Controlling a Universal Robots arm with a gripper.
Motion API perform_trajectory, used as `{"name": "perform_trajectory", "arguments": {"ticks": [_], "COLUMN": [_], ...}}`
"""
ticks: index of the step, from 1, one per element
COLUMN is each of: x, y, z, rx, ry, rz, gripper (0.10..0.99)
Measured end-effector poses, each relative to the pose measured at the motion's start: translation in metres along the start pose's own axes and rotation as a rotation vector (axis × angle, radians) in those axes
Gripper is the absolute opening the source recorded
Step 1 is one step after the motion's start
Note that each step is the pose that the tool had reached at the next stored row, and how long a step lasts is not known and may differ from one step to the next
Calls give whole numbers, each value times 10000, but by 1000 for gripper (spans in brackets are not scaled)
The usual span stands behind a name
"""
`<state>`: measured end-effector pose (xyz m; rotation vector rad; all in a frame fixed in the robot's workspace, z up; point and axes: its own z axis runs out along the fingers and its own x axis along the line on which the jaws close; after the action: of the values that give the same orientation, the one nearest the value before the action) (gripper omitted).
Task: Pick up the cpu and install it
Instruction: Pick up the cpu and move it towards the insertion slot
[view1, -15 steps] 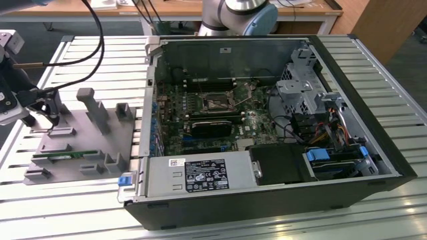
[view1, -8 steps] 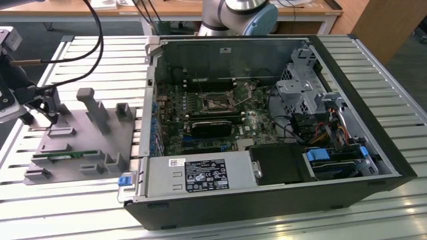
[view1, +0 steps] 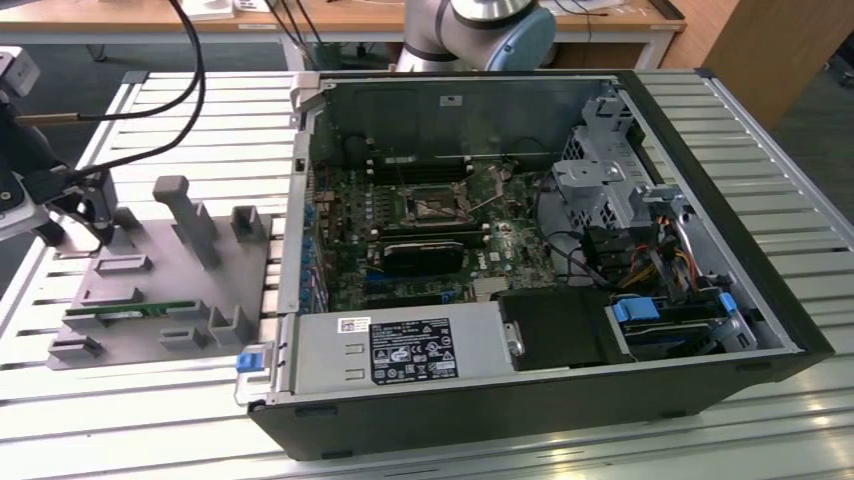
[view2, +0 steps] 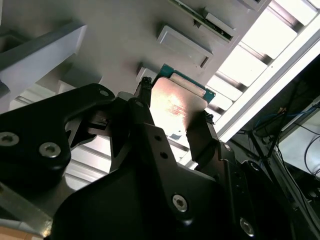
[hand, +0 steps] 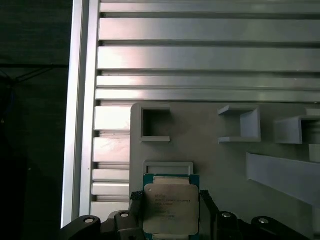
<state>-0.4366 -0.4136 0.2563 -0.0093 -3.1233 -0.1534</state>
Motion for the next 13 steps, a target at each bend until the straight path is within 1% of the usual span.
{"name": "perform_trajectory", "arguments": {"ticks": [13], "x": [1], "y": [10], "z": [-100], "rx": [-18], "ry": [0], "rz": [-1], "gripper": [533]}}
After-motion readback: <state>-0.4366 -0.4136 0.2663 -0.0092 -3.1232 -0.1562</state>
